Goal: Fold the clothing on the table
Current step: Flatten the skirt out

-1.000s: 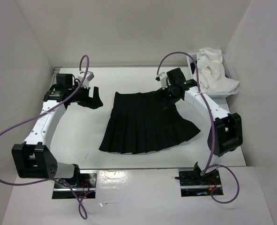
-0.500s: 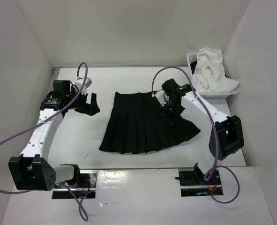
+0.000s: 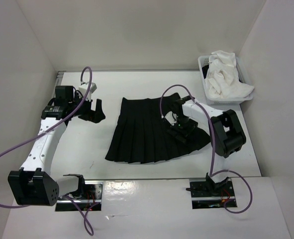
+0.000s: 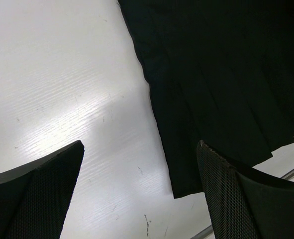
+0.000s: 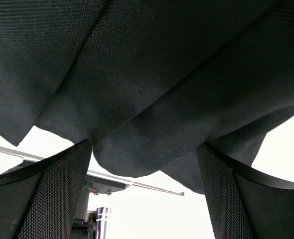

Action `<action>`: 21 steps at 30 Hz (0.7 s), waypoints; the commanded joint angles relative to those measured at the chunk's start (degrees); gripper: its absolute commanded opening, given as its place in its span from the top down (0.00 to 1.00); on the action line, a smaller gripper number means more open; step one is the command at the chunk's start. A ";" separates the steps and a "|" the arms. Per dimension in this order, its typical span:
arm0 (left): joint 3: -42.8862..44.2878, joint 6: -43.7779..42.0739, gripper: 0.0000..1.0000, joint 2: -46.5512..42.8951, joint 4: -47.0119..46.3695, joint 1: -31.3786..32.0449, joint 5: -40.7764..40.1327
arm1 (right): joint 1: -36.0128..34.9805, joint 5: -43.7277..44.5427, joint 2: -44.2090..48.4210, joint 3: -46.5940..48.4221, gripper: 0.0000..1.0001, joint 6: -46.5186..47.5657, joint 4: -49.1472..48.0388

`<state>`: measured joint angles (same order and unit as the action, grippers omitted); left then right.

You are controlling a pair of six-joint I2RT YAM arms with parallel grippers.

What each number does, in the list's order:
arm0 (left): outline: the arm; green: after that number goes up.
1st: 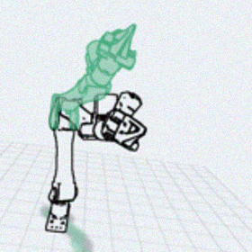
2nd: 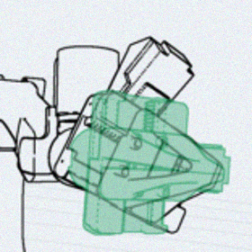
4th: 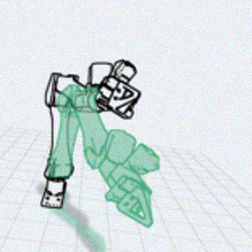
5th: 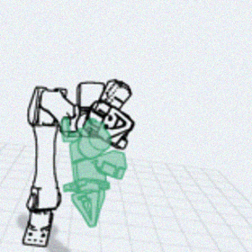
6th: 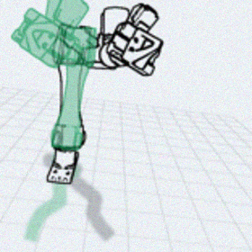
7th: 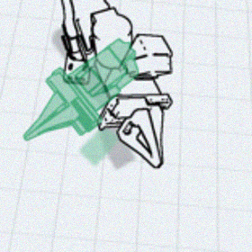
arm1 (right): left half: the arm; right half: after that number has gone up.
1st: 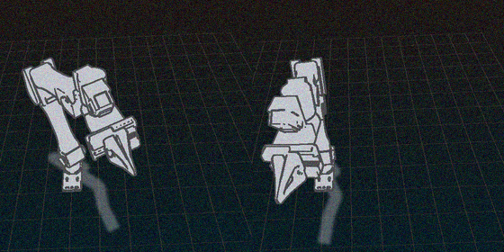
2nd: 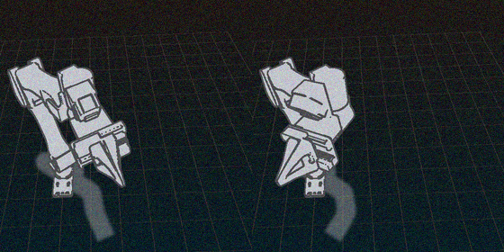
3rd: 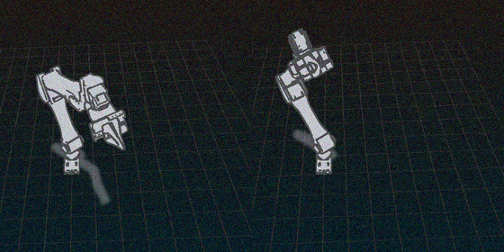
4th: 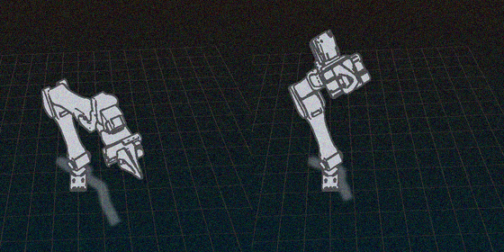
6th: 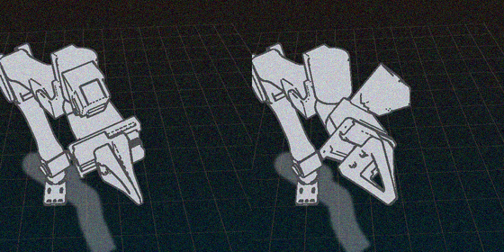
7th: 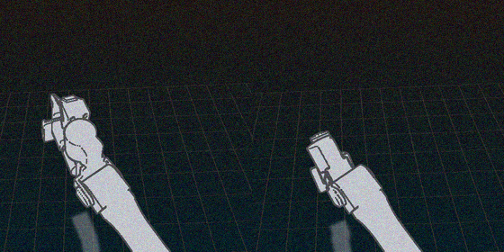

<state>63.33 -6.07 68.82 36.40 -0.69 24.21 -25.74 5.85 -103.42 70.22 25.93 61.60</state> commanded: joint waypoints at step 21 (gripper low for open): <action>-0.58 -0.53 0.00 -2.11 -0.89 -0.37 0.67 | -0.71 -26.13 -5.58 5.62 1.00 6.05 6.93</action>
<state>62.85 -6.04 68.34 36.40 -0.69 24.25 -25.74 -9.21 -111.85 70.67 28.40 65.14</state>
